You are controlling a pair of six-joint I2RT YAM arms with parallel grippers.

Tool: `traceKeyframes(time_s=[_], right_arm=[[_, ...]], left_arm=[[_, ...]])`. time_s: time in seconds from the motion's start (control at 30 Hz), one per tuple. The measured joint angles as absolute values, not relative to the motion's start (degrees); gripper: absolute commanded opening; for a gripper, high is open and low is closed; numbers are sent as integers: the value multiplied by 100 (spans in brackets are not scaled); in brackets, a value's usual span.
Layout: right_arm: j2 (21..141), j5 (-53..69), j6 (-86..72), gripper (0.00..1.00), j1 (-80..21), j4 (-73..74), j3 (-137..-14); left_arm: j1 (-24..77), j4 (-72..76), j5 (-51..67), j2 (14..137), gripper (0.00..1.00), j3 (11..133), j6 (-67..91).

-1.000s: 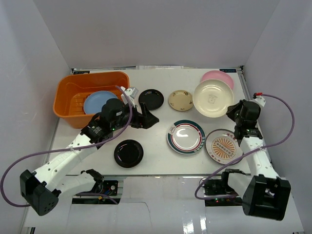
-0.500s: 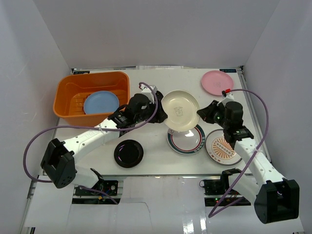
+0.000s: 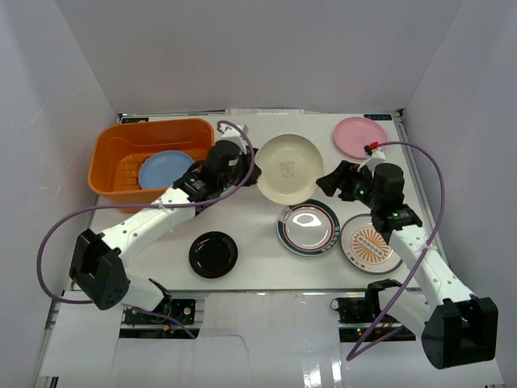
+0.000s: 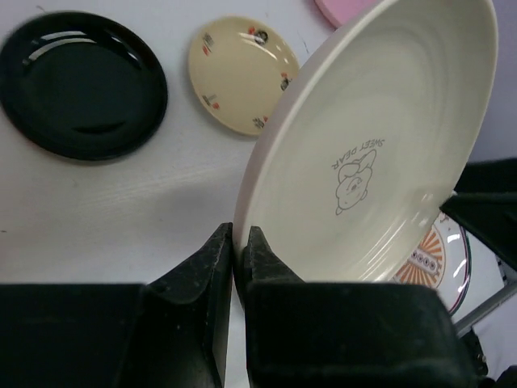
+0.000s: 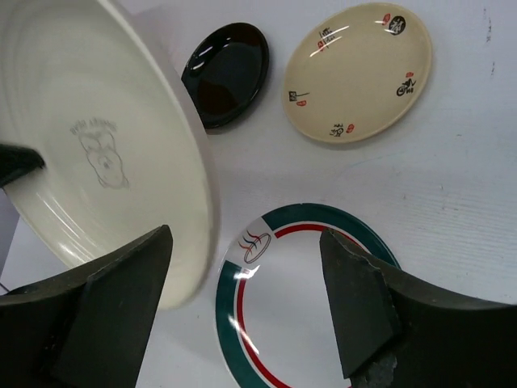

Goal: Place the plates into the plastic bin on the countertop

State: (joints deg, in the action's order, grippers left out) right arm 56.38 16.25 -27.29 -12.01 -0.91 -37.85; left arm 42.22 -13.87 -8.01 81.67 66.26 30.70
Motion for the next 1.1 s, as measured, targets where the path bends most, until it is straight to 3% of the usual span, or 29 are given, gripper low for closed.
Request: traceKeyframes(time_s=[0.3,0.5,0.67,0.9,0.93,1.07,1.1], right_arm=[[5520,1559,-2526,79,-1201,5,-3850],[5651,1343,-2491,78,-1201,-14,-3848],[6233,1133,-2499,79,-1199,21,-4082],[7100,624,-2541,79,-893,-19,-4829],[7212,541,-2556,79,-779,-38,-4904],[7902,248,-2740,78,-84,-158,-5194],[8097,158,-2799,79,89,-198,-5253]], left_arm=[[1098,-1809,-556,6855,0,6646,3299],[-178,-1970,-735,6139,0,6075,3306],[-856,-2106,-947,6508,4,5527,3315],[-878,-1933,-1035,7354,44,5378,3363],[-880,-1872,-1031,7395,60,5406,3345],[-884,-1640,-963,7454,97,5430,3308],[-884,-1649,-943,7446,98,5428,3271]])
